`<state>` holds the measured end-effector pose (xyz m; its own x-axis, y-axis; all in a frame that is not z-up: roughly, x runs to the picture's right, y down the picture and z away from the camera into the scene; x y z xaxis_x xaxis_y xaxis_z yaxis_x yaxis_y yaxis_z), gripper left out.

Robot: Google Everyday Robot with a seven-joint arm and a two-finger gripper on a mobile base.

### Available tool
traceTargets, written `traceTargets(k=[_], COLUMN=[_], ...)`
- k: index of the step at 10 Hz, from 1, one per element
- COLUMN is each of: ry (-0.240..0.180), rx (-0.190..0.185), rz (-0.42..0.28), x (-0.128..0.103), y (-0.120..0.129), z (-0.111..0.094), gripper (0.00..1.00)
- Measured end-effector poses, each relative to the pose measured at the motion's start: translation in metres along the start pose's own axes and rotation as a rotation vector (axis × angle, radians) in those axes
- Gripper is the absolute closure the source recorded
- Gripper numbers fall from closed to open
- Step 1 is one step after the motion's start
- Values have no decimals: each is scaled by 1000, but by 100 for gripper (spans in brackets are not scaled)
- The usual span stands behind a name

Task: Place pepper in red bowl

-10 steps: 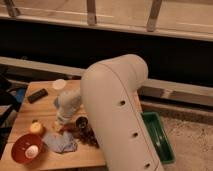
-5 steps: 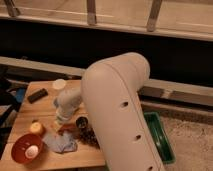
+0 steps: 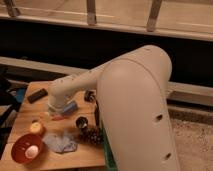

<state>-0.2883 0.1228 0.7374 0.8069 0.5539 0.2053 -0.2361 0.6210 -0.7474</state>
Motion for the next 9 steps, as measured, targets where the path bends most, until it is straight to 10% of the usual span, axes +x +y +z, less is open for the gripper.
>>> traceTargets(k=[5,9], ry=[56,68], rx=[-110,-116], rz=[-129,-133], x=[-23,-22], y=[59,64], z=[11,14], gripper=[100,100])
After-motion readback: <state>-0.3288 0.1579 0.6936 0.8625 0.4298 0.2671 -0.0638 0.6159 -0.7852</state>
